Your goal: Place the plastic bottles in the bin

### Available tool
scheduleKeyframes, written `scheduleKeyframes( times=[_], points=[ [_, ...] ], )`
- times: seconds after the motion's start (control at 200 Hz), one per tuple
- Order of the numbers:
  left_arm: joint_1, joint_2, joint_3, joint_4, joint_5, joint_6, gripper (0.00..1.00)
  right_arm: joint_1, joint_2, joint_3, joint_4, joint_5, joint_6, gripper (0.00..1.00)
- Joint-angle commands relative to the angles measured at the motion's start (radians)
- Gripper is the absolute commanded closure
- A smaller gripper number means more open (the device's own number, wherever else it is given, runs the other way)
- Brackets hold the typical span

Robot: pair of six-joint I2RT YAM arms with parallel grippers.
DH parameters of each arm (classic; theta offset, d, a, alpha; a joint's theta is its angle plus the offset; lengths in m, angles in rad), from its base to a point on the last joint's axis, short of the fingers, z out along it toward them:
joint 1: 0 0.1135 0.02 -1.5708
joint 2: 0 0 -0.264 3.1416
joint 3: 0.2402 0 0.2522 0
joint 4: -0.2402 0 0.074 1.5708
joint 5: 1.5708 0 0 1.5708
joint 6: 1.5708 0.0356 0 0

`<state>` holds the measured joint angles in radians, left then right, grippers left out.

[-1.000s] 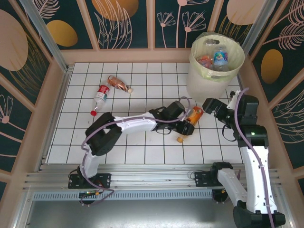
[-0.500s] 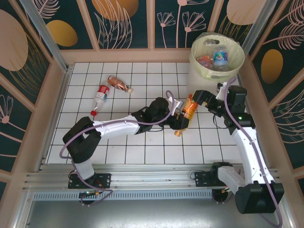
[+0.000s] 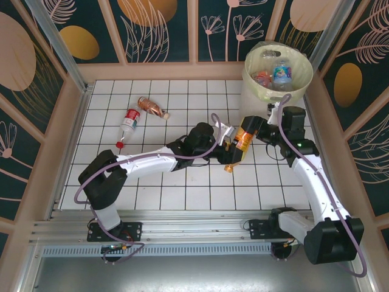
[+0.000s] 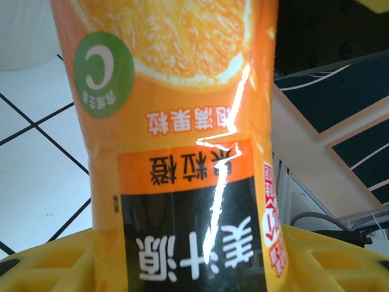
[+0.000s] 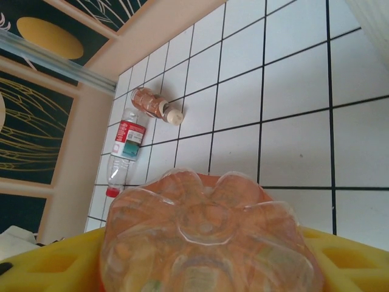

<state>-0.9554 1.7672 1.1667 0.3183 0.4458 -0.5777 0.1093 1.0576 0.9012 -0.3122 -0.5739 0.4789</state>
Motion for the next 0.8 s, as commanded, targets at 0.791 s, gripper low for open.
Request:
scheduleKeyframes(
  times=[0.791],
  points=[
    [0.011,-0.305,-0.087,0.073,-0.228,0.189,0.01,0.000,0.099,0.504,0.206,0.438,-0.150,0.40]
  ],
)
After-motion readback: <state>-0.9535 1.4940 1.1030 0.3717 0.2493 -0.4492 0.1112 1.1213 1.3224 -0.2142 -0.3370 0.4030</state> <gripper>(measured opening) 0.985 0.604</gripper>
